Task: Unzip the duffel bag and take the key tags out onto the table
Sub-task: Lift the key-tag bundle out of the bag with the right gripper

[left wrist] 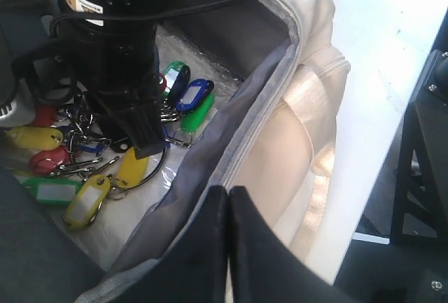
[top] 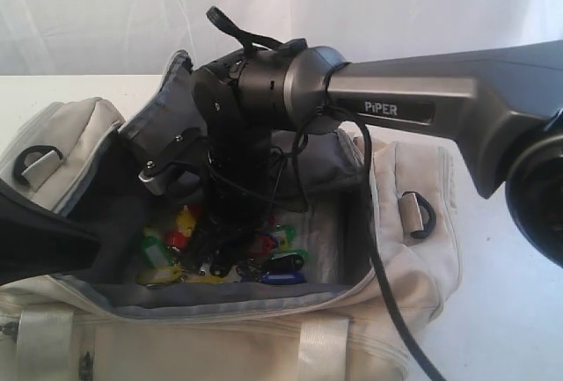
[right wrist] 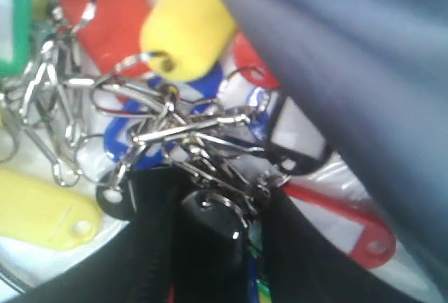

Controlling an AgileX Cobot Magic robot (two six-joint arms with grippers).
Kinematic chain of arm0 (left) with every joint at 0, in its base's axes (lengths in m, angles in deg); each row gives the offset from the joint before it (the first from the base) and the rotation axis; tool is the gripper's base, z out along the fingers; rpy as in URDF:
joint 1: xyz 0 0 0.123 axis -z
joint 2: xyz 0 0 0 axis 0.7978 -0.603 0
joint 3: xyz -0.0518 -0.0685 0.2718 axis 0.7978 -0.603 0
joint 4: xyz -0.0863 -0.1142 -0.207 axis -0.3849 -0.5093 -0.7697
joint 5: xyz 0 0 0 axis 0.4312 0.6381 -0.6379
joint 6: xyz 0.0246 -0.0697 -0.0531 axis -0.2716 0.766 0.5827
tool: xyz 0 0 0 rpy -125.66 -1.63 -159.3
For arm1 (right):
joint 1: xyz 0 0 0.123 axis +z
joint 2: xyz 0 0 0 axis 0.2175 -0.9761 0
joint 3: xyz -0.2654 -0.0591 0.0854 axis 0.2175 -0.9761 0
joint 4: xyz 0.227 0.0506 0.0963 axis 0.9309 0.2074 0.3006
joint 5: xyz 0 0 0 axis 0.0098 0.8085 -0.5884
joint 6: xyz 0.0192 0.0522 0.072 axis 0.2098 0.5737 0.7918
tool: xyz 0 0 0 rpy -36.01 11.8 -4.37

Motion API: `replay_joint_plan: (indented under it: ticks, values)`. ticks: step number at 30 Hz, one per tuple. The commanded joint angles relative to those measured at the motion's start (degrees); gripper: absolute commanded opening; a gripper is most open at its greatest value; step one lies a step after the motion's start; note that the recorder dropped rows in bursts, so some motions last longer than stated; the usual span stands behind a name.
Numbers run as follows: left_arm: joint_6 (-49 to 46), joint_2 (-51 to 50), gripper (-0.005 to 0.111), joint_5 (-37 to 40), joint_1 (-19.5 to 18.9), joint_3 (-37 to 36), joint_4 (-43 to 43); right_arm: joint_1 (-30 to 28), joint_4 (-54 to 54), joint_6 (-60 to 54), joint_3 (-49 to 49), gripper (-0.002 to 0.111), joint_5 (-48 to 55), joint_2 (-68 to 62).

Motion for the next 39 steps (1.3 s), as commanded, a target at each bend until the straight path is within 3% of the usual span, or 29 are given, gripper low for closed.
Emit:
replay_joint_plan:
  ticks: [1,18,39]
  values:
    - [-0.38,0.42,0.0,0.99,0.29,-0.19,-1.22,-0.36,-2.46,2.82,-1.76,0.0,5.27,-2.31]
    - [-0.65,0.42,0.0,0.98,0.29,-0.19,-1.22,-1.31,-3.48,3.21,-1.52,0.0,-1.7,15.15]
    - [-1.85,0.42,0.0,-1.04,0.29,-0.44,1.06,-1.45,-9.6,7.03,-1.52,0.0,2.07,29.31]
